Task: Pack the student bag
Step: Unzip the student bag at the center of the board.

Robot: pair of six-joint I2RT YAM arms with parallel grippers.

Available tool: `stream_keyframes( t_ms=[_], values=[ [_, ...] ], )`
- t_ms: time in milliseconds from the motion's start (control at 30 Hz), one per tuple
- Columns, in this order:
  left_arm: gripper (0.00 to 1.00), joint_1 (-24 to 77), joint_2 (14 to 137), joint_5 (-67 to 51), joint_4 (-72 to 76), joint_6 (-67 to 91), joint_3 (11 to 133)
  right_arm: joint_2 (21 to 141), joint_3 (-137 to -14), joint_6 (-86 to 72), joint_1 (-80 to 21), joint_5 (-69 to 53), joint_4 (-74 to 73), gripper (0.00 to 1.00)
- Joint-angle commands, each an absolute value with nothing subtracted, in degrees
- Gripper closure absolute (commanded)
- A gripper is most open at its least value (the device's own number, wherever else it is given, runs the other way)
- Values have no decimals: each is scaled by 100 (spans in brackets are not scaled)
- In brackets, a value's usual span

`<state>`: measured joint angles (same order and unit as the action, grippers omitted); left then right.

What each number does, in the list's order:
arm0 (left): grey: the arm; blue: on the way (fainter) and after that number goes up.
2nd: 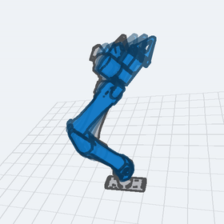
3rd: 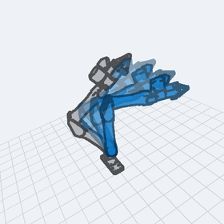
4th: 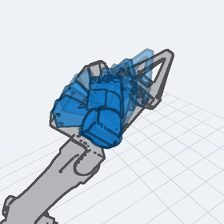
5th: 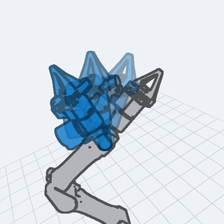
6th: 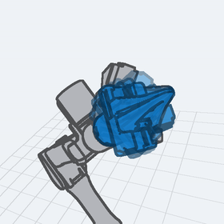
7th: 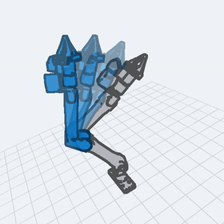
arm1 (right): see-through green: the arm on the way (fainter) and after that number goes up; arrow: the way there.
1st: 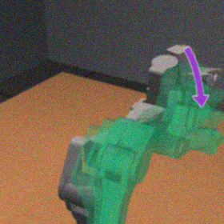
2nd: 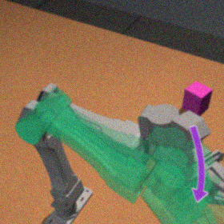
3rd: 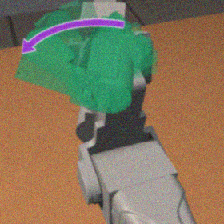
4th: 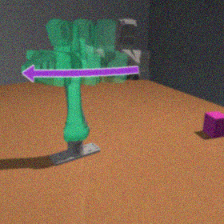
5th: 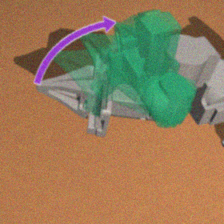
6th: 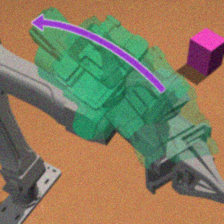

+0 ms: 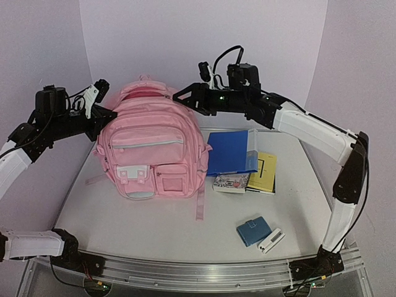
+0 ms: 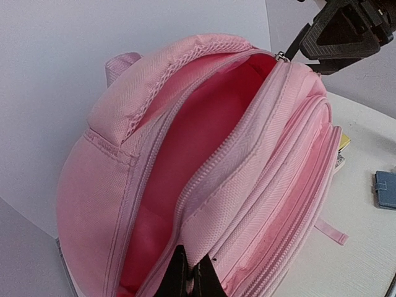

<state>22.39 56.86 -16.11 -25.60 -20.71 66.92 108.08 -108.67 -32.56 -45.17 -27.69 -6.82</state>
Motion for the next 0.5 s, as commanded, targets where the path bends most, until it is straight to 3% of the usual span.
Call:
stream_keyframes(
  t_ms=[0,467],
  values=[
    [100,2260,5697,-1865,-2681,-1981,6591,11045,-11299,-3193,-4535,-2924,-422,47],
    [100,2262,5786,-1855,-2714,-2029,6649,11438,-11631,-3744,-4531,-3442,-167,56]
  ],
)
